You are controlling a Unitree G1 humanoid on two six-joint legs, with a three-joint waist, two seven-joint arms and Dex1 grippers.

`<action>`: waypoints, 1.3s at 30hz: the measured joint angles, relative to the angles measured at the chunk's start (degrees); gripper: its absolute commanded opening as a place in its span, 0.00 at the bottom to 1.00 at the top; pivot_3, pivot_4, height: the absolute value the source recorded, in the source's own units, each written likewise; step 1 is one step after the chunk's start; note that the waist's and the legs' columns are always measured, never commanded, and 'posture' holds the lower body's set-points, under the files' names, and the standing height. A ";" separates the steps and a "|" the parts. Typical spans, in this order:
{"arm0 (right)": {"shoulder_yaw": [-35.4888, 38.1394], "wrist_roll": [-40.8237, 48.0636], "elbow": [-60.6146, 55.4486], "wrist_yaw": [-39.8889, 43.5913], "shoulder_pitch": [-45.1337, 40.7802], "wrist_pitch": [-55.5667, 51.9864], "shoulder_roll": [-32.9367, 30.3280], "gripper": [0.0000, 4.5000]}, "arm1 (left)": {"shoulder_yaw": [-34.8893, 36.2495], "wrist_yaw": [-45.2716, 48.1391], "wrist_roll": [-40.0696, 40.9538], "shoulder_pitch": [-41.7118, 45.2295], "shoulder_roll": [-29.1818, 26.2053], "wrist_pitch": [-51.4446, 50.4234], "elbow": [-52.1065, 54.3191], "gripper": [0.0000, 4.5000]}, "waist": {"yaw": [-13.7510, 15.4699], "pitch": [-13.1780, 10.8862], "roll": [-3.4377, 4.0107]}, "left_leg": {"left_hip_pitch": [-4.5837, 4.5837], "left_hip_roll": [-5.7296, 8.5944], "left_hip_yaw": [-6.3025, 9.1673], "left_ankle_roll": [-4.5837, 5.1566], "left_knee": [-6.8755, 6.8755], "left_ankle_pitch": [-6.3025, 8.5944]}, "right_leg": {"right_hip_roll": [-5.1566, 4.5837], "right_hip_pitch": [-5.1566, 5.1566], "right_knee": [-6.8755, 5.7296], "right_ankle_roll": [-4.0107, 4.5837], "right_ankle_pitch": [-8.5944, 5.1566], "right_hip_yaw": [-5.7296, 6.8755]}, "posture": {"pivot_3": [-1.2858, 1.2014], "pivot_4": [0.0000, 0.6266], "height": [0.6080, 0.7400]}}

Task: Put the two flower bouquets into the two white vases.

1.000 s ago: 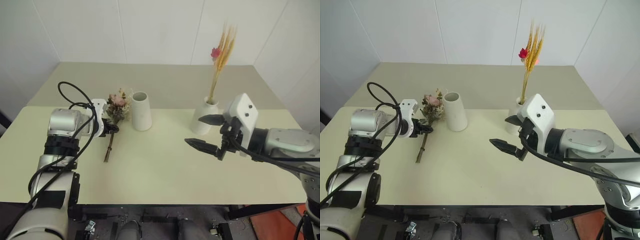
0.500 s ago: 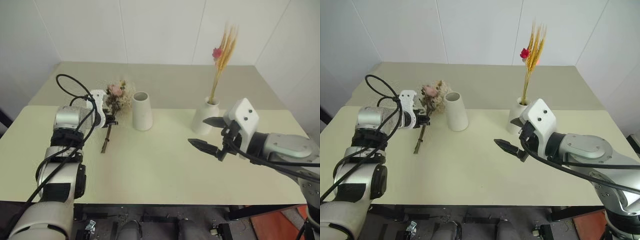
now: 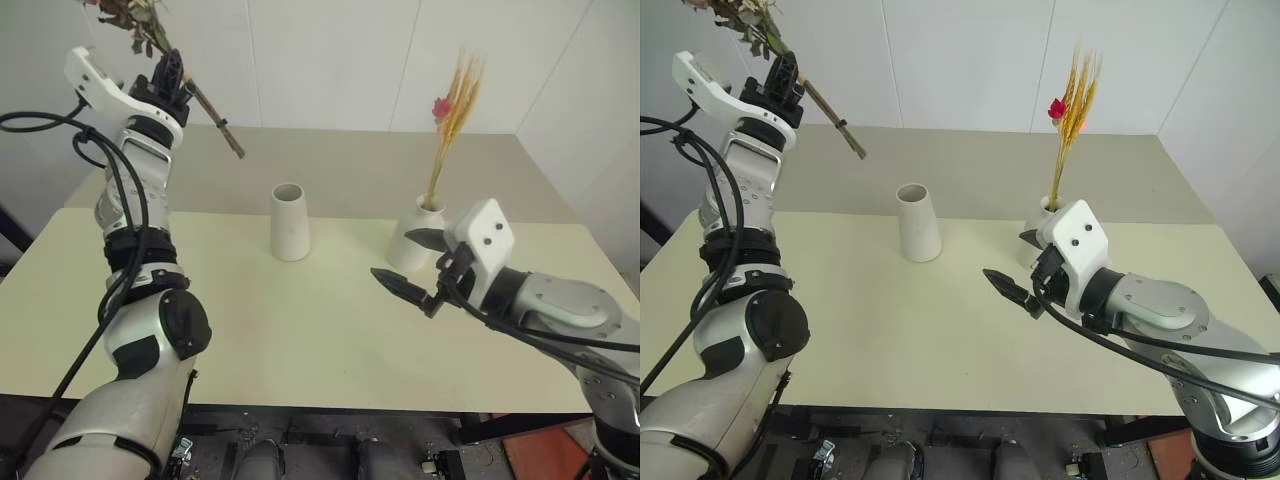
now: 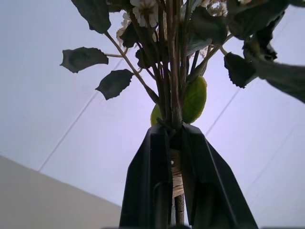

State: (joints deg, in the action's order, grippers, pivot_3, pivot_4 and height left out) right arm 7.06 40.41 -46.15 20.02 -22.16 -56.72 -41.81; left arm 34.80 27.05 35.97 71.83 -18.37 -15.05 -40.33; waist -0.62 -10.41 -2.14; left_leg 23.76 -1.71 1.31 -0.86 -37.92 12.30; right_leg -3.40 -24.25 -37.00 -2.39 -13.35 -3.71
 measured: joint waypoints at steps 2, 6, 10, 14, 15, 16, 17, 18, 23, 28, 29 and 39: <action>0.00 -0.81 -0.70 -0.56 1.07 0.07 0.58 1.00 | 0.15 3.78 2.21 0.18 0.82 0.20 -1.25 0.01 | -0.12 0.00 0.00 | 0.01 0.00 0.00 0.00 0.00 0.00 | 0.00 -0.02 -0.01 0.00 0.00 0.00 | 0.52 0.24 1.00; 0.18 -1.56 -2.10 -2.19 2.48 0.31 2.10 1.00 | -1.28 8.37 2.11 1.30 1.40 3.20 -7.30 0.01 | -0.25 0.00 0.00 | -0.03 -0.01 0.01 0.00 0.00 0.00 | 0.03 -0.01 -0.03 0.00 0.00 0.00 | 0.52 0.24 1.00; 0.24 -2.11 -3.20 -3.46 2.88 0.32 2.79 1.00 | -5.72 12.04 -1.78 3.33 1.47 7.37 -12.18 0.01 | -0.30 0.00 0.00 | -0.01 0.00 0.01 0.01 0.00 0.00 | 0.04 -0.01 0.01 0.00 0.00 0.00 | 0.52 0.24 1.00; 0.60 -2.77 -4.17 -4.32 4.23 0.31 2.90 1.00 | -8.29 15.38 -4.34 3.64 1.47 10.20 -14.97 0.01 | -0.41 0.00 0.00 | -0.02 -0.01 0.01 0.01 0.00 0.00 | 0.04 -0.02 -0.02 0.00 0.00 -0.01 | 0.52 0.24 1.00; 0.72 -3.07 -4.37 -4.39 4.78 0.31 2.89 1.00 | -9.03 16.09 -4.98 3.58 1.47 11.14 -15.44 0.01 | -0.42 0.00 0.00 | -0.02 -0.01 0.01 0.01 0.00 0.00 | 0.04 -0.01 -0.02 0.00 0.00 -0.01 | 0.52 0.24 1.00; 0.80 -3.17 -4.44 -4.42 5.03 0.31 2.89 1.00 | -9.85 16.73 -5.68 3.46 1.47 11.82 -15.46 0.01 | -0.40 0.00 0.00 | -0.02 -0.01 0.01 0.01 0.00 0.00 | 0.04 -0.01 -0.02 0.00 0.00 -0.01 | 0.52 0.24 1.00; 0.86 -3.19 -4.49 -4.43 5.12 0.31 2.88 1.00 | -10.52 17.42 -6.47 3.38 1.54 12.44 -15.46 0.01 | -0.38 0.00 0.00 | -0.02 -0.01 0.01 0.01 0.00 0.00 | 0.04 -0.01 -0.02 0.00 0.00 -0.01 | 0.52 0.24 1.00; 0.98 -3.23 -4.60 -4.44 5.13 0.31 2.88 1.00 | -11.20 18.14 -6.85 3.27 1.62 12.78 -15.40 0.01 | -0.37 0.00 0.00 | -0.01 -0.01 0.01 0.01 0.00 0.00 | 0.04 -0.01 -0.01 0.00 0.00 -0.01 | 0.52 0.24 1.00; 1.34 -3.70 -4.77 -4.50 5.21 0.31 2.80 1.00 | -13.93 20.71 -8.96 0.92 1.63 14.02 -14.85 0.01 | -0.42 0.00 0.00 | -0.02 -0.01 0.01 0.01 0.00 0.00 | 0.05 -0.02 -0.03 0.00 0.00 -0.01 | 0.52 0.24 1.00; 1.33 -4.24 -4.73 -4.46 5.20 0.31 2.80 1.00 | -16.55 22.24 -10.92 -1.64 1.53 15.10 -12.82 0.01 | -0.35 0.00 0.00 | -0.02 -0.01 0.01 0.01 0.00 0.00 | 0.04 -0.01 -0.02 0.00 0.00 -0.01 | 0.52 0.24 1.00; 1.33 -4.38 -4.66 -4.48 5.18 0.31 2.80 1.00 | -17.09 22.28 -11.45 -2.47 1.55 15.54 -12.53 0.01 | -0.34 0.00 0.00 | -0.02 -0.01 0.01 0.01 0.00 0.00 | 0.04 -0.01 -0.02 0.00 0.00 -0.01 | 0.52 0.24 1.00; 1.63 -4.40 -4.37 -4.16 4.90 0.30 2.22 1.00 | -19.79 27.53 -12.99 -6.83 1.73 16.19 -6.48 0.50 | -0.31 0.00 0.00 | -0.02 -0.01 0.02 0.01 0.00 0.00 | 0.05 0.00 -0.03 0.00 0.00 -0.01 | 0.52 0.24 1.00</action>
State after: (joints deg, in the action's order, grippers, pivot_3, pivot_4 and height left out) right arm 8.69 36.01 -50.52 15.86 -17.26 -56.42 -39.59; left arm 15.01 54.58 22.98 65.00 -16.63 1.14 -46.80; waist -0.94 -10.40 -2.14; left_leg 23.74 -1.72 1.33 -0.85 -37.92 12.30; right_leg -3.35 -24.26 -37.03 -2.39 -13.36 -3.72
